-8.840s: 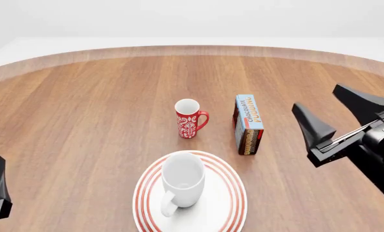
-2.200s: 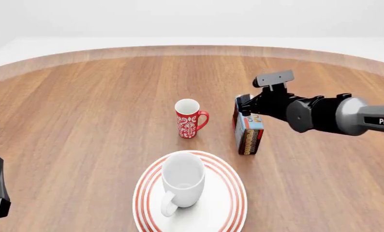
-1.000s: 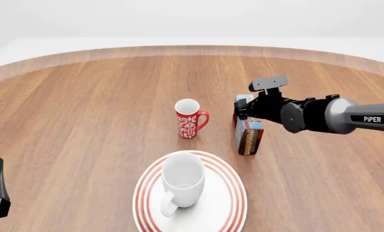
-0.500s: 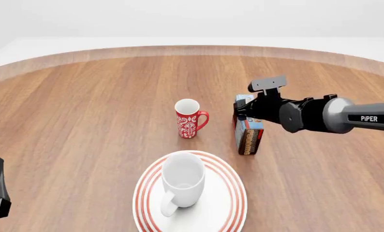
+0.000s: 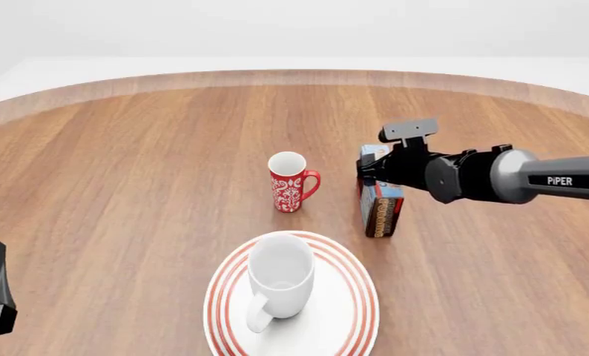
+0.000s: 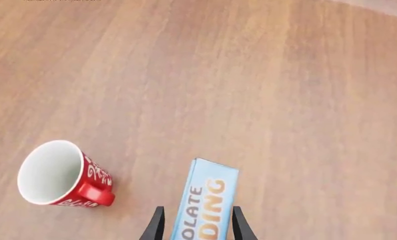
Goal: Pick up the white mug and put it on the plate, and put the chocolate pudding to the right of the plate.
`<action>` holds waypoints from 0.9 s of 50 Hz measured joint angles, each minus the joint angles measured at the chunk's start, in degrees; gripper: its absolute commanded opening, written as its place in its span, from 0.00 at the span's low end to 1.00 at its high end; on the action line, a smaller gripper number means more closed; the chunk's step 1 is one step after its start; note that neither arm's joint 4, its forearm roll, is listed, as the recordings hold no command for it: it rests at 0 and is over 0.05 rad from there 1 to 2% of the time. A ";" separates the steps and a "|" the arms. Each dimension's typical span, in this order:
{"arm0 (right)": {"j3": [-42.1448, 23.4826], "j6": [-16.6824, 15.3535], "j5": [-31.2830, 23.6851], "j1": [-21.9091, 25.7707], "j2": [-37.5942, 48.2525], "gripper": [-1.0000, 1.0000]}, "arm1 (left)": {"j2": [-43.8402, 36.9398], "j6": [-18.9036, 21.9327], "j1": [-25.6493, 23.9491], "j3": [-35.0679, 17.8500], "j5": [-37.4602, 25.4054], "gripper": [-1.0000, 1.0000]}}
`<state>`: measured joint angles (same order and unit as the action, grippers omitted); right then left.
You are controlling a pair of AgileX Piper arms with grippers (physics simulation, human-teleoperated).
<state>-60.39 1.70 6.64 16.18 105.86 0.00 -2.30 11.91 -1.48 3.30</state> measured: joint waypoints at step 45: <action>-1.54 3.34 -1.29 -0.54 1.83 1.00 | 0.00 0.03 0.00 0.13 -0.07 1.00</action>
<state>-61.92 5.04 5.35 15.64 107.69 0.00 -2.26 11.91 -1.35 3.24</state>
